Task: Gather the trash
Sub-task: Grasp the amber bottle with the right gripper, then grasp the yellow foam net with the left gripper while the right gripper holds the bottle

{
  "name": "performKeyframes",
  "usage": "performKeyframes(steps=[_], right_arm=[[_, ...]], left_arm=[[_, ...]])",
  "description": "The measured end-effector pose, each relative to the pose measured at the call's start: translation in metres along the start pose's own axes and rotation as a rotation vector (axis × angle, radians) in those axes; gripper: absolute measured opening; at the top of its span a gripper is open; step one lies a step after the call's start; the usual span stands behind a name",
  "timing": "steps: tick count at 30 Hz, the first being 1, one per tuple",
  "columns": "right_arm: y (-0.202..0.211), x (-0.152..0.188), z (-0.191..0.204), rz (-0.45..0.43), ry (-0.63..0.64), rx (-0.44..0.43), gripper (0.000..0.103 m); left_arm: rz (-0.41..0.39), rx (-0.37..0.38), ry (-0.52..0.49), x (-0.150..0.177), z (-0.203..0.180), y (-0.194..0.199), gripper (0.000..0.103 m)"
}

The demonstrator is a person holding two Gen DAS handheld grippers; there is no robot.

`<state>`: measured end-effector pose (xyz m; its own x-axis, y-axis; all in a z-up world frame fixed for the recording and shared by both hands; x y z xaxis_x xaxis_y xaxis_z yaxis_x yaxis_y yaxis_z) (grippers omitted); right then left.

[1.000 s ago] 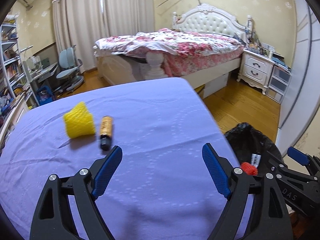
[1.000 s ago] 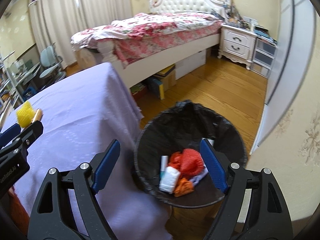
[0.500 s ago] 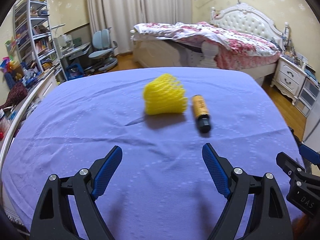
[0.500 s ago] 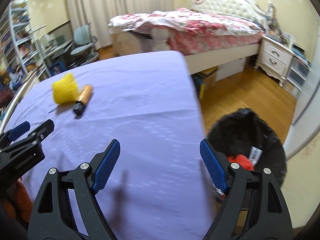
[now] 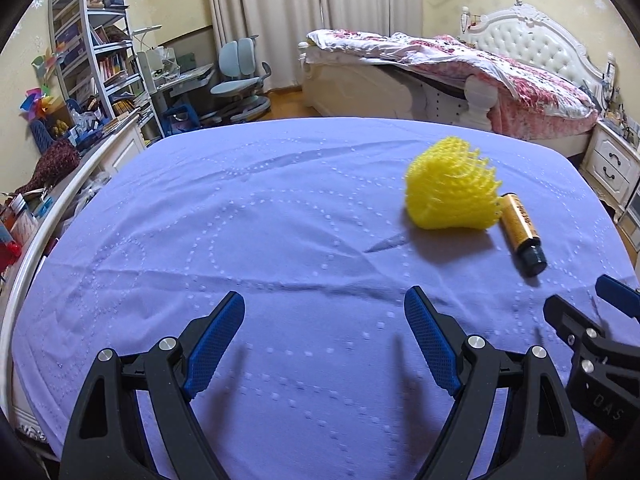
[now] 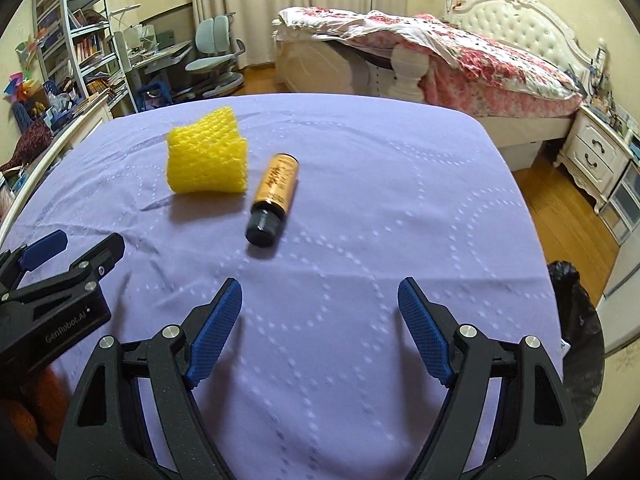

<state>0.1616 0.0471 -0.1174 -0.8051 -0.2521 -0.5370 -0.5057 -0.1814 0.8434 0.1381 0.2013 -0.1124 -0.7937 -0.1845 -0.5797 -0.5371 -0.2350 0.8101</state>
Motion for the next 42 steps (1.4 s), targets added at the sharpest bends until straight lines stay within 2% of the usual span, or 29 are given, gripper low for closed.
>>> performKeyframes(steps=[8,13,17,23,34,42], right_arm=[[-0.02,-0.025,0.017,0.02,0.011,0.0,0.062],[-0.03,-0.039,0.019,0.028,-0.001,0.006,0.05],[-0.035,-0.046,0.016,0.026,0.003,0.01,0.023],[-0.034,-0.046,0.0,0.024,-0.01,0.011,0.023],[-0.031,-0.047,-0.054,0.022,-0.081,0.046,0.023],[-0.032,-0.05,-0.067,0.025,-0.075,0.049,0.023]], left_arm=[[0.017,0.031,0.029,-0.004,0.012,-0.008,0.082],[0.032,0.052,-0.008,-0.008,0.005,-0.014,0.082],[0.02,0.058,-0.042,-0.011,-0.004,-0.013,0.082],[-0.002,0.085,-0.074,-0.019,-0.021,-0.013,0.084],[-0.012,0.13,-0.14,-0.038,-0.059,-0.022,0.084],[-0.023,0.155,-0.164,-0.051,-0.076,-0.026,0.084]])
Point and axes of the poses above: each gripper's, at about its wrist camera, not at the fingertips, and y roughly against the way its jaws point, z to its left, x to its underside, the point moved 9 cm from there along -y, roughly the way its jaws point, and after that the axes turned 8 degrees about z, right-handed, at the moved point
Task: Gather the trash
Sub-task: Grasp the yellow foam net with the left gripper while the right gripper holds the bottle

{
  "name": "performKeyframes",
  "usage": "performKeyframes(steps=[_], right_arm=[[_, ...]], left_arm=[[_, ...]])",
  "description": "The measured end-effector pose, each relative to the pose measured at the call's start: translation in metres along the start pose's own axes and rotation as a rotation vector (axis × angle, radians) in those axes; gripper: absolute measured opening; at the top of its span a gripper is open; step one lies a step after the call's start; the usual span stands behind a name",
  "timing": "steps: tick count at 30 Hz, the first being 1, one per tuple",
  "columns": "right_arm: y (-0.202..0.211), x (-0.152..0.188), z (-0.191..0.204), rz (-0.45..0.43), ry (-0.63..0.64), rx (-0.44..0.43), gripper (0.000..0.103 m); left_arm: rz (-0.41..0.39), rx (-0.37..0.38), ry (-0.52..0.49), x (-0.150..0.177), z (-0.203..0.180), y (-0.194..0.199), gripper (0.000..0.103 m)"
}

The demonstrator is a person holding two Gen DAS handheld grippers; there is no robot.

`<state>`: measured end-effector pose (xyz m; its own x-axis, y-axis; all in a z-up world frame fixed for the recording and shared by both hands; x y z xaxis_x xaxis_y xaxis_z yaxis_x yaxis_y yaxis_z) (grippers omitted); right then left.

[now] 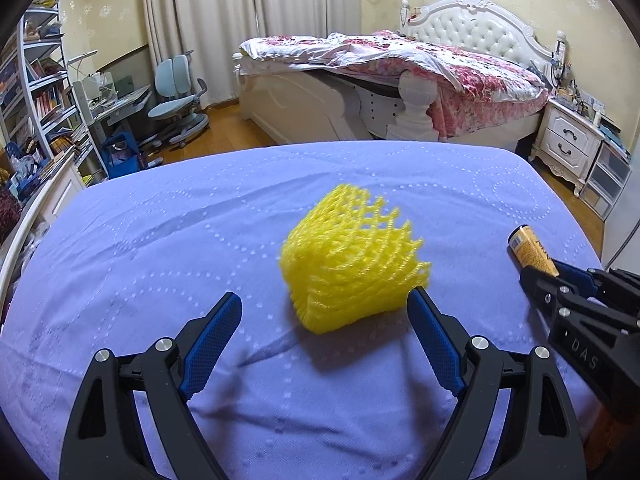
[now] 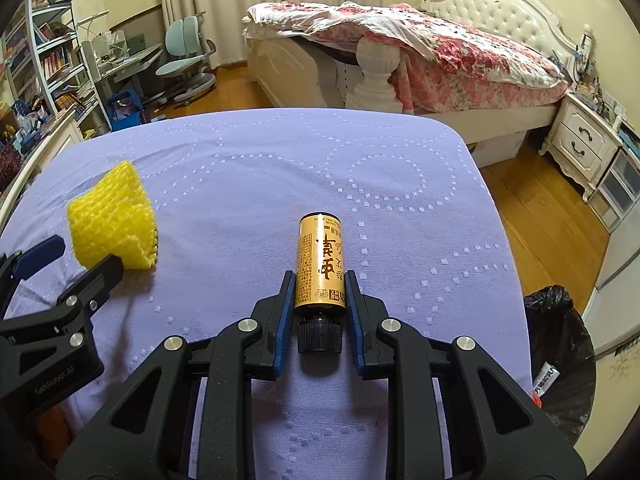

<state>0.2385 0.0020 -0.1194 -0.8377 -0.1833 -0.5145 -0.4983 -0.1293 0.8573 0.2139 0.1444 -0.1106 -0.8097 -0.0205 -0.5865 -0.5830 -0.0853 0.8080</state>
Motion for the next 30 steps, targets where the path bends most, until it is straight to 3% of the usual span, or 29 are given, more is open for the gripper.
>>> performKeyframes(steps=[9,10,12,16,23,30], right_arm=[[-0.002,-0.001,0.001,0.0,-0.003,-0.017,0.023],[-0.002,0.001,0.002,0.0,-0.002,-0.018,0.024],[-0.001,0.001,0.001,-0.001,-0.003,-0.021,0.024],[-0.002,0.001,0.001,-0.001,-0.005,-0.026,0.024],[0.0,0.001,0.002,-0.002,-0.001,-0.028,0.023],[0.004,0.005,0.004,-0.006,-0.001,-0.033,0.023]], left_arm=[[-0.002,0.055,0.031,-0.014,-0.002,-0.008,0.085],[-0.005,0.064,0.037,-0.016,-0.002,-0.008,0.083],[0.003,0.094,0.045,-0.017,-0.002,-0.011,0.07],[-0.003,0.107,0.049,-0.018,-0.002,-0.009,0.06],[-0.026,0.099,0.032,-0.018,-0.003,-0.004,0.05],[-0.032,0.091,0.044,-0.009,0.0,0.006,0.047]])
Point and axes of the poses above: each gripper's, at about its wrist camera, not at the fingertips, and y roughly against the way its jaws point, z to its left, x to its underside, the point moved 9 cm from there along -y, roughly the way its jaws point, and after that the axes turned 8 degrees about z, right-handed, at the moved point
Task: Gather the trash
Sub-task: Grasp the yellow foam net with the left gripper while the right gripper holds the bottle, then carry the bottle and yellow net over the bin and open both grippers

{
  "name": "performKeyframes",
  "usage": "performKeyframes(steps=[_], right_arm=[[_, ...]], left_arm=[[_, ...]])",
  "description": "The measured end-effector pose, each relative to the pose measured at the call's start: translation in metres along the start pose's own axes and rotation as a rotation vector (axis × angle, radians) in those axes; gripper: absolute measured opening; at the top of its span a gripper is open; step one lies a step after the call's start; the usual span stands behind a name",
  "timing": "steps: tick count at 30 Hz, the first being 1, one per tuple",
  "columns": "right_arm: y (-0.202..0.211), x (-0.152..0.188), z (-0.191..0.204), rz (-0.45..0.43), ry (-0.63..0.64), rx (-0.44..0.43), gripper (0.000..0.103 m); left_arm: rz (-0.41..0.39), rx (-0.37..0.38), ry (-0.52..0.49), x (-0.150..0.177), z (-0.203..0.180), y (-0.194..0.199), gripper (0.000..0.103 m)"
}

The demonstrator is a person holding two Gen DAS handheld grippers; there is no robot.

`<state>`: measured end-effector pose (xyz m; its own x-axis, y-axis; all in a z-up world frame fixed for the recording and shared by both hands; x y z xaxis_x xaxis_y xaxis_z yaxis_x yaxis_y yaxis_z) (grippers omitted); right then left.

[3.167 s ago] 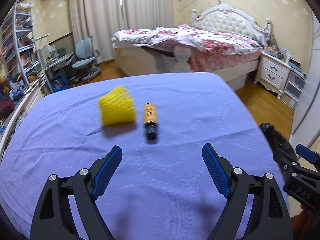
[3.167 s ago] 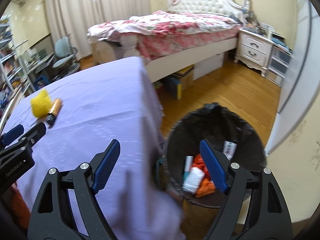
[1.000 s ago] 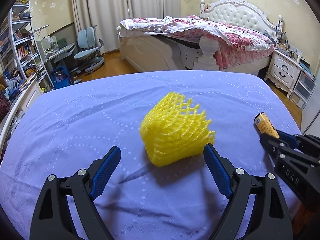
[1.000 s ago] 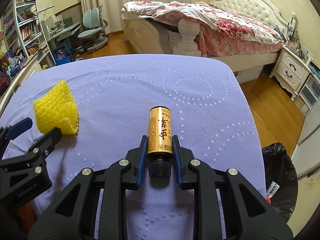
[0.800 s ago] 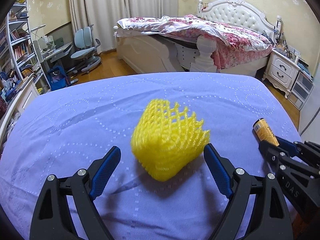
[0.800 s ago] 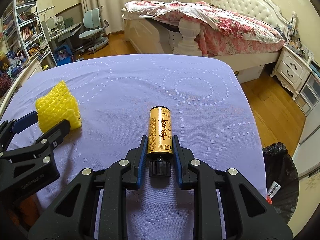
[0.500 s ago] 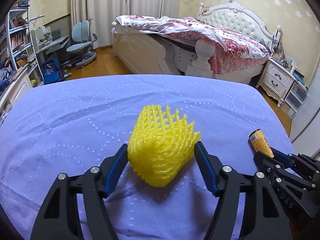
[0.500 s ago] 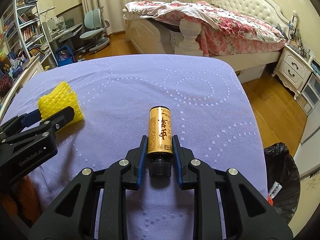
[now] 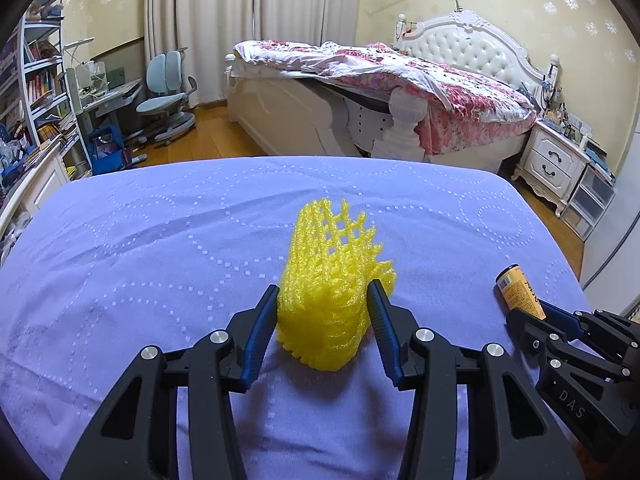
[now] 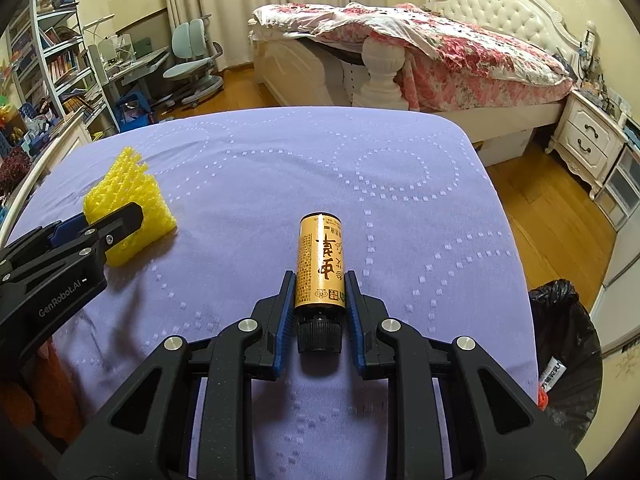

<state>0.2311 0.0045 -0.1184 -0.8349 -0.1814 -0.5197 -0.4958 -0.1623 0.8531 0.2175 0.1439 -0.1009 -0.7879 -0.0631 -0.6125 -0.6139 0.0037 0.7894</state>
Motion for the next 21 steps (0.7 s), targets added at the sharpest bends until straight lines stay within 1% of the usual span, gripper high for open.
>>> performKeyframes(steps=[5,12,21], right_arm=[[0.008,0.012,0.001,-0.002,-0.002,-0.006,0.023],[0.022,0.033,0.004,-0.009,-0.003,-0.019,0.023],[0.042,0.056,0.003,-0.026,-0.005,-0.028,0.023]], left_arm=[[-0.007,-0.002,0.009,0.008,-0.001,0.012,0.044],[-0.018,-0.003,0.013,0.023,-0.006,0.027,0.043],[-0.045,-0.007,0.012,0.035,-0.015,0.048,0.042]])
Point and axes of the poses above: each gripper's, at about its wrist camera, not at the fingertips, and y roughly against the way its jaws point, z to its left, x to its underside, the point moved 9 cm from there along -y, roughly the way its jaws point, and after that the axes turned 8 degrees about z, right-handed, at the moved point
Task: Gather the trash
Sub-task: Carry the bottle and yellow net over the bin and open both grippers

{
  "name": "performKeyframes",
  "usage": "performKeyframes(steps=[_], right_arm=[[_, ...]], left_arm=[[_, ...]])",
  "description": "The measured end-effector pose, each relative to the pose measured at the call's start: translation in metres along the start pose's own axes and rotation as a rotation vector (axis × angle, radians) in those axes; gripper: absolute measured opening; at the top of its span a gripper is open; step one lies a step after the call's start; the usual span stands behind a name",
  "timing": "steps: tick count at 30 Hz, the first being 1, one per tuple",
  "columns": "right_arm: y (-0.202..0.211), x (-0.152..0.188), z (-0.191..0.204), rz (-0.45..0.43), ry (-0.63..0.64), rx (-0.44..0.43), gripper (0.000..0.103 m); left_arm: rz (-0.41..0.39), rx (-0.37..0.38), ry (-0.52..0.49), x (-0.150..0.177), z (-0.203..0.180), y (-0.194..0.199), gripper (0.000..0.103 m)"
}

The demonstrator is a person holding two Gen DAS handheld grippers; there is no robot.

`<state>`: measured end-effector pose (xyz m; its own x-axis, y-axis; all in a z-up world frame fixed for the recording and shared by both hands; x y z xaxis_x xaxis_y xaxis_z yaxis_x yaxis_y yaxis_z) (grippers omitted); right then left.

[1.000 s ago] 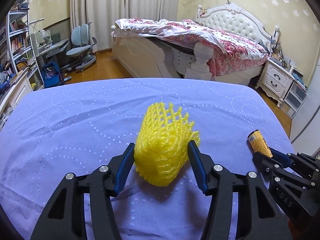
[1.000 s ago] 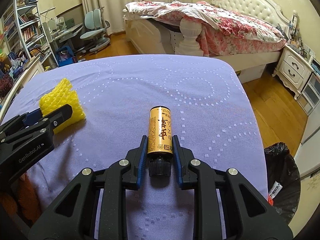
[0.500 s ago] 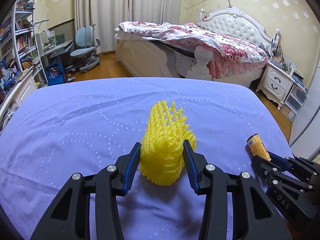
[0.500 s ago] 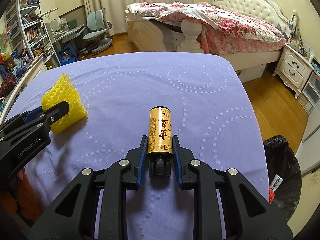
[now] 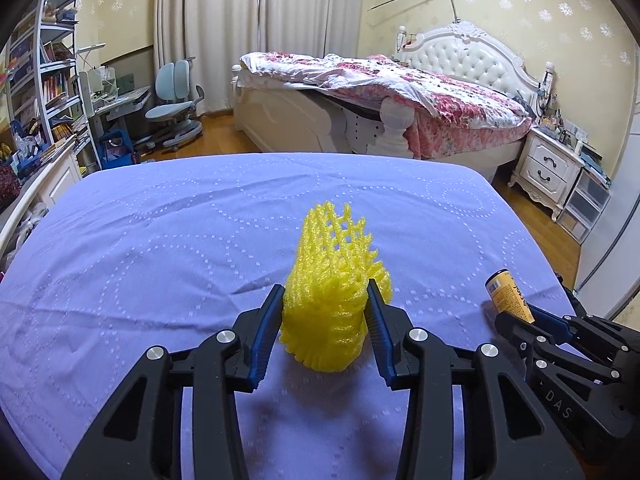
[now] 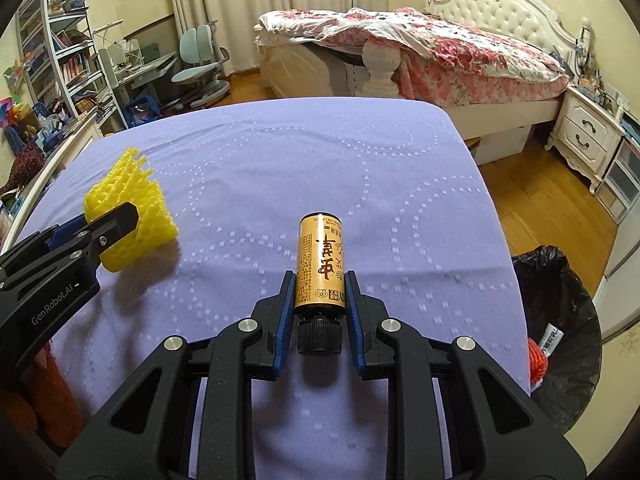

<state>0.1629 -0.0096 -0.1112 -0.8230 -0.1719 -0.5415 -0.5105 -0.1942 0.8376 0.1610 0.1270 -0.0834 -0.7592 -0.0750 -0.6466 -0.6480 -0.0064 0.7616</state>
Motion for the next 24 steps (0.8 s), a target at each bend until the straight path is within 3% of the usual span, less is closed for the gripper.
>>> performKeyframes(steps=[12,24], right_arm=[[0.033,0.028,-0.021,-0.029,-0.039,-0.003,0.023],[0.068,0.054,-0.075,-0.081,-0.128,0.05,0.023]], left_arm=[[-0.018,0.032,-0.003,0.016,-0.025,0.022,0.042],[-0.06,0.119,-0.084,0.021,-0.095,0.042,0.042]])
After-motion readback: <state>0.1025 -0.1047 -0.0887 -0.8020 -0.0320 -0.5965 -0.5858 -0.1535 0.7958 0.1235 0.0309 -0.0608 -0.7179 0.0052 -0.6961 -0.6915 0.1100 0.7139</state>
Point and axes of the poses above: each gripper's, at about its wrist camera, not at the fingertips, and y roughly against the way its jaws point, z to its left, x to its underside, the point moved 9 cm from there along -y, roughly the way its jaws point, and after that the axes turned 8 degrees about z, right-handed, at the moved point
